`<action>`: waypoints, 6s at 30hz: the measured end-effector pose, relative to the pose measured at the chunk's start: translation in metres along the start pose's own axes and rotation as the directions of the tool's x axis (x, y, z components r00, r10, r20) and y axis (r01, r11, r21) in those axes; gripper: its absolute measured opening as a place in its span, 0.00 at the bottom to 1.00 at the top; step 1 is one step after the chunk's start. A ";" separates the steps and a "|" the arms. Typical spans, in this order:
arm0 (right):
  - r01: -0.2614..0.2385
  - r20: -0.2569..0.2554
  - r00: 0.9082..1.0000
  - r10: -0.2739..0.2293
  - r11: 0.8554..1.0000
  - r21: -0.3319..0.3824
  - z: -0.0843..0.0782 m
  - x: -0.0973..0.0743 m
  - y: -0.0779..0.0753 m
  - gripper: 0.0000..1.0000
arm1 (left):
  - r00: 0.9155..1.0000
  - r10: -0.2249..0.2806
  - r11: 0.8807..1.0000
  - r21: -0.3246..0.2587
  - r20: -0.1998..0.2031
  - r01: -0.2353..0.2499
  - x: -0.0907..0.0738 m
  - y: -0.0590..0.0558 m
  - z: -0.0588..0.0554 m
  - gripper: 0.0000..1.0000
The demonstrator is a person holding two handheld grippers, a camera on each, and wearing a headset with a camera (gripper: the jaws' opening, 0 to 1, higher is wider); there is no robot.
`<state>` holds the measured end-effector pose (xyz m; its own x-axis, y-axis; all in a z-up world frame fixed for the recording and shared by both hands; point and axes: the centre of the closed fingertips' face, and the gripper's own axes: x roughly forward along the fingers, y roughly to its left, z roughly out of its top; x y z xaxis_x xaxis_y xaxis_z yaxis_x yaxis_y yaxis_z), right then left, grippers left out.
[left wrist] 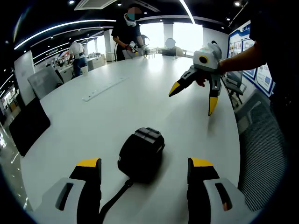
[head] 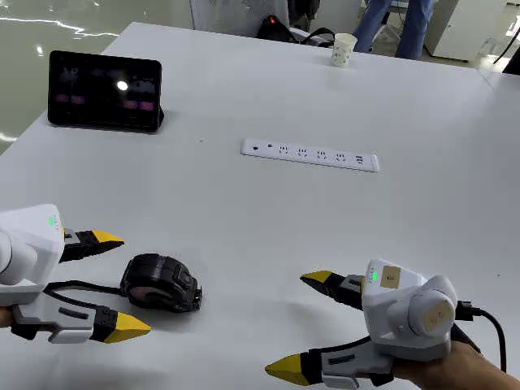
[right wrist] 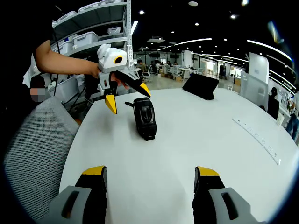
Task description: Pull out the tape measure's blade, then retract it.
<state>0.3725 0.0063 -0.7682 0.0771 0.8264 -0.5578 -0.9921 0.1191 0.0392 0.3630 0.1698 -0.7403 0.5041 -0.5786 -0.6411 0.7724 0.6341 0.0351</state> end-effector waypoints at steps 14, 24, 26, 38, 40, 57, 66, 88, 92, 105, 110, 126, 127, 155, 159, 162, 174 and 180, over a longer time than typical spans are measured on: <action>-0.105 -0.014 0.994 0.104 0.987 -0.120 0.013 0.027 0.002 0.53 | 0.994 -0.077 0.990 0.116 -0.078 0.086 0.004 0.006 -0.001 0.50; -0.150 -0.014 0.989 0.150 0.973 -0.175 0.019 0.047 0.001 0.38 | 0.984 -0.118 0.971 0.190 -0.135 0.143 0.010 0.008 -0.002 0.38; -0.156 -0.015 0.988 0.156 0.970 -0.187 0.021 0.052 0.001 0.36 | 0.982 -0.124 0.966 0.206 -0.146 0.153 0.011 0.008 -0.003 0.36; -0.179 -0.016 0.984 0.179 0.961 -0.212 0.032 0.075 -0.001 0.26 | 0.971 -0.132 0.951 0.252 -0.197 0.181 0.017 0.014 -0.009 0.28; -0.182 -0.019 0.983 0.182 0.959 -0.216 0.032 0.079 -0.002 0.24 | 0.971 -0.139 0.949 0.252 -0.196 0.187 0.017 0.013 -0.009 0.27; -0.211 -0.021 0.977 0.212 0.953 -0.219 0.034 0.102 -0.001 0.18 | 0.969 -0.166 0.940 0.269 -0.182 0.212 0.018 0.011 -0.013 0.23; -0.226 -0.026 0.974 0.226 0.949 -0.220 0.035 0.110 0.003 0.15 | 0.969 -0.170 0.941 0.261 -0.178 0.213 0.018 0.012 -0.013 0.23; -0.177 -0.007 0.984 0.178 0.970 -0.167 0.033 0.115 0.000 0.12 | 0.971 -0.166 0.947 0.248 -0.174 0.206 0.019 0.012 -0.014 0.23; -0.182 -0.010 0.983 0.183 0.966 -0.186 0.034 0.114 0.001 0.10 | 0.971 -0.166 0.947 0.245 -0.174 0.206 0.019 0.012 -0.014 0.23; -0.185 -0.020 0.983 0.185 0.962 -0.202 0.034 0.114 0.001 0.07 | 0.970 -0.167 0.948 0.242 -0.176 0.207 0.019 0.013 -0.014 0.23; -0.186 -0.020 0.982 0.186 0.961 -0.207 0.034 0.113 0.001 0.06 | 0.970 -0.167 0.949 0.239 -0.176 0.207 0.019 0.013 -0.014 0.23; -0.192 -0.021 0.981 0.192 0.959 -0.208 0.033 0.110 0.000 0.06 | 0.969 -0.171 0.948 0.238 -0.180 0.211 0.019 0.012 -0.013 0.22; -0.192 -0.021 0.981 0.192 0.958 -0.211 0.033 0.110 0.000 0.06 | 0.969 -0.171 0.948 0.239 -0.179 0.212 0.019 0.012 -0.013 0.22; -0.205 -0.066 0.978 0.196 0.959 -0.197 0.030 0.116 0.000 0.12 | 0.967 -0.183 0.944 0.242 -0.176 0.223 0.019 0.013 -0.014 0.22; -0.201 -0.067 0.979 0.191 0.960 -0.195 0.030 0.116 0.000 0.12 | 0.968 -0.183 0.945 0.240 -0.172 0.222 0.019 0.013 -0.013 0.22; -0.200 -0.066 0.979 0.191 0.960 -0.195 0.031 0.116 0.000 0.11 | 0.968 -0.184 0.944 0.242 -0.172 0.223 0.019 0.013 -0.013 0.22; -0.211 -0.073 0.977 0.200 0.956 -0.205 0.029 0.115 0.000 0.08 | 0.966 -0.191 0.944 0.238 -0.175 0.230 0.019 0.012 -0.013 0.22; -0.214 -0.078 0.976 0.202 0.954 -0.210 0.026 0.113 -0.001 0.08 | 0.966 -0.189 0.944 0.237 -0.176 0.228 0.020 0.012 -0.013 0.22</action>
<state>0.3850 0.1139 -0.8093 -0.1326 0.7881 -0.6011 -0.9838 -0.1786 -0.0173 0.3772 0.1728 -0.7626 0.2730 -0.5889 -0.7607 0.9360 0.3451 0.0688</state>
